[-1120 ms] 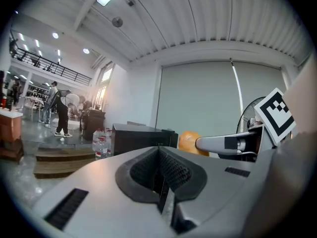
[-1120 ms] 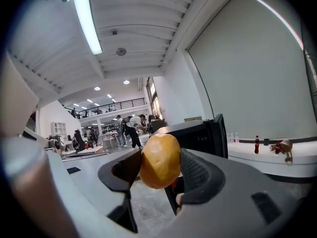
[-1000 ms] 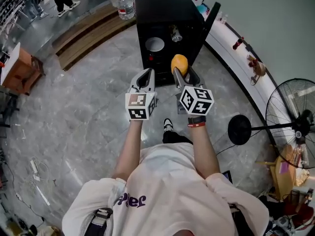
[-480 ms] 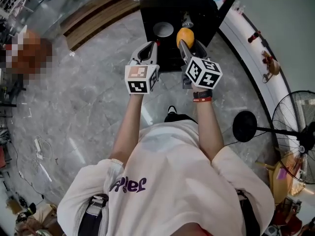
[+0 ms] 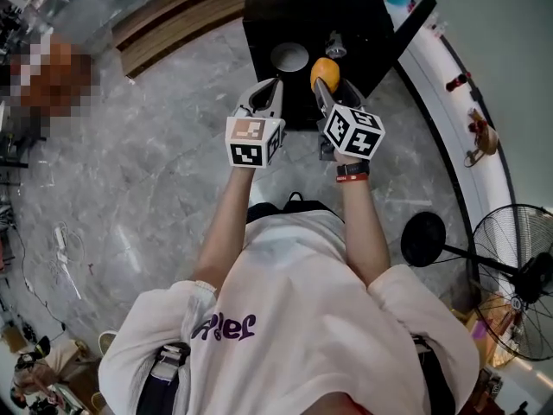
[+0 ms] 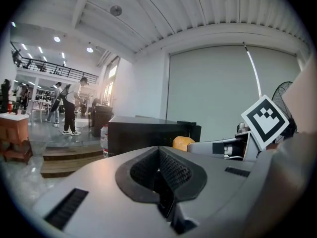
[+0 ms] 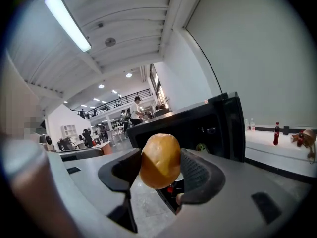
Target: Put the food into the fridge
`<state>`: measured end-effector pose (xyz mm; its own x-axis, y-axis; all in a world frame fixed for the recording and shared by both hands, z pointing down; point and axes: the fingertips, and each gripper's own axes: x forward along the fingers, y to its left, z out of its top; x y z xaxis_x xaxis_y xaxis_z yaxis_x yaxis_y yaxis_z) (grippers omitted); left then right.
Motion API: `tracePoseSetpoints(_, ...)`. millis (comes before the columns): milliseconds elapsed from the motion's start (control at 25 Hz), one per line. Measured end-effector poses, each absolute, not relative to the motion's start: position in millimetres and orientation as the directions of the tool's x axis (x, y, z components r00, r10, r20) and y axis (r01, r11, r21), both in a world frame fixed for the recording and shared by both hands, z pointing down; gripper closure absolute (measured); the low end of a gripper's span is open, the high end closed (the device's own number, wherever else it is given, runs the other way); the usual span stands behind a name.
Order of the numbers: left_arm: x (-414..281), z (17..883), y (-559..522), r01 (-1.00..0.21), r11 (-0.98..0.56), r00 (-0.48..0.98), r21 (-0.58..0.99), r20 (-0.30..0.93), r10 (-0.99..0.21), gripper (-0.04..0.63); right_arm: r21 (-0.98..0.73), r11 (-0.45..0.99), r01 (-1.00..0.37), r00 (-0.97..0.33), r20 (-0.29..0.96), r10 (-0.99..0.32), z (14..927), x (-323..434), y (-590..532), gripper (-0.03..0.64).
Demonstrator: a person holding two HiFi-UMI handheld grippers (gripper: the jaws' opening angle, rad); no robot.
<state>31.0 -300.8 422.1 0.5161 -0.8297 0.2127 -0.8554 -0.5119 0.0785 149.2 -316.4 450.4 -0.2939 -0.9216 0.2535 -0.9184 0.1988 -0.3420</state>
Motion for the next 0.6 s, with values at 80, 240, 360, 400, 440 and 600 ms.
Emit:
tracePoseSetpoints(80,33,429,-306,-0.859,-0.506,0.511,0.08,0.22,-0.831,0.578,-0.352,0.197,-0.915,-0.301,0.269,-0.915,462,150,-324,0.351)
tracePoseSetpoints(240,30,437,-309,-0.864,-0.497,0.502,0.083,0.229,-0.834,0.577,-0.347,0.203,-0.916,-0.318,0.315,-0.894,486,142,-330,0.351)
tracePoseSetpoints(360,27,441,-318,-0.862,-0.5,0.506,0.085,0.224,-0.833,0.577,-0.34,0.203,-0.918,-0.32,0.336,-0.886,499,135,-341,0.351)
tracePoseSetpoints(400,26,442,-321,-0.858,-0.507,0.512,0.084,0.222,-0.83,0.577,-0.336,0.2,-0.92,-0.318,0.343,-0.884,504,132,-345,0.351)
tracePoseSetpoints(440,26,444,-324,-0.852,-0.516,0.521,0.083,0.22,-0.825,0.577,-0.332,0.198,-0.922,-0.316,0.351,-0.882,510,128,-349,0.351)
tracePoseSetpoints(600,25,459,-344,-0.823,-0.563,0.564,0.075,0.215,-0.797,0.577,-0.321,0.177,-0.931,-0.297,0.38,-0.876,540,115,-374,0.351)
